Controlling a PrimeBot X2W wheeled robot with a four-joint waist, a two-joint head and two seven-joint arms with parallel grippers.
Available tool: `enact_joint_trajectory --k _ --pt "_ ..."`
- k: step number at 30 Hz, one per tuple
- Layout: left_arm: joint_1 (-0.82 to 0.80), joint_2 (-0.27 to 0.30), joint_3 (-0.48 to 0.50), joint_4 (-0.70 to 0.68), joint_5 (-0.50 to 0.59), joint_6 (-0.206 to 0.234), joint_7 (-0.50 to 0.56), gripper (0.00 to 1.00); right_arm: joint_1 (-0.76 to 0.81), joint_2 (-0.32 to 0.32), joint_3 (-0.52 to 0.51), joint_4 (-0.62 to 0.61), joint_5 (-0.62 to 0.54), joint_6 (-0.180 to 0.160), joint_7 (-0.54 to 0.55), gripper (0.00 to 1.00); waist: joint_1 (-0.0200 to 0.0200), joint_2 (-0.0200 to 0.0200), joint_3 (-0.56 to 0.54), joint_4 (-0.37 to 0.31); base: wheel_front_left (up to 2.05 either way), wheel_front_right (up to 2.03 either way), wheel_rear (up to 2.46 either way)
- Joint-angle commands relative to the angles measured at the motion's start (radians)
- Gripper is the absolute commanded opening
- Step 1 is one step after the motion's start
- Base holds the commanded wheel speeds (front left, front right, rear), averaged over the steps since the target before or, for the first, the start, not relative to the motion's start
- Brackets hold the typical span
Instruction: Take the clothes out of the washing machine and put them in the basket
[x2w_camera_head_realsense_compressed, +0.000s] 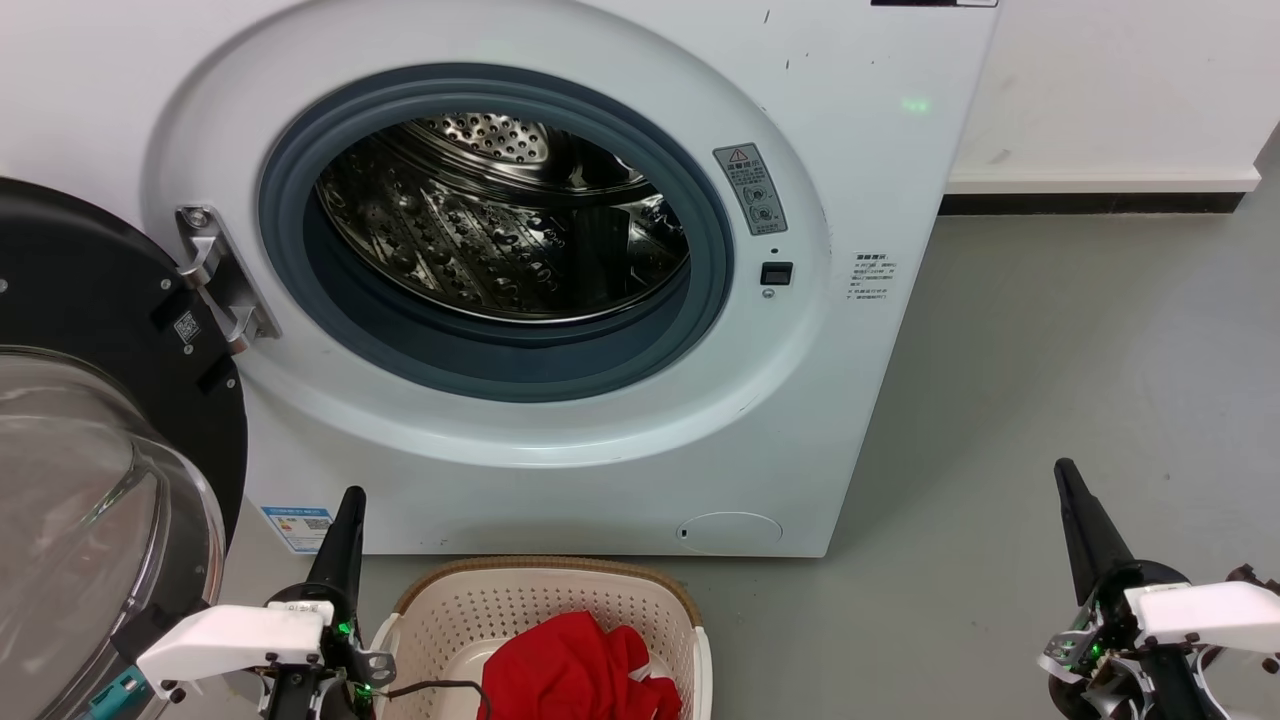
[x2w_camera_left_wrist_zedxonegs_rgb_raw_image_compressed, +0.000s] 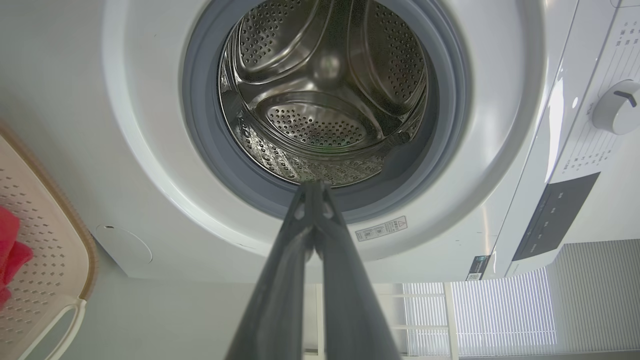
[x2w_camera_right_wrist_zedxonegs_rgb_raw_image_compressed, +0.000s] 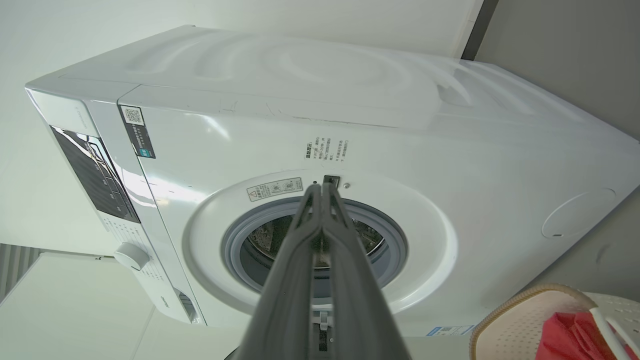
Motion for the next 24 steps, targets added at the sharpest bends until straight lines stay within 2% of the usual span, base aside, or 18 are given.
enact_joint_trajectory --k 1,17,24 --pt "-0.013 0.0 0.005 0.003 -0.022 -0.006 0.007 0.0 -0.019 0.001 -0.004 0.002 0.02 0.0 0.006 0.0 0.0 0.0 0.0 0.0 0.0 0.0 0.0" --pt "-0.028 0.0 0.013 0.014 -0.132 -0.023 0.033 0.0 -0.032 0.004 -0.017 0.019 0.124 0.0 0.036 0.0 0.0 0.0 0.001 0.005 0.0 0.0 0.0" --pt "-0.028 0.0 0.013 0.013 -0.128 -0.022 0.032 0.0 -0.033 0.008 -0.021 0.018 0.114 0.0 0.038 0.0 0.0 0.0 0.001 0.005 0.0 0.0 0.0"
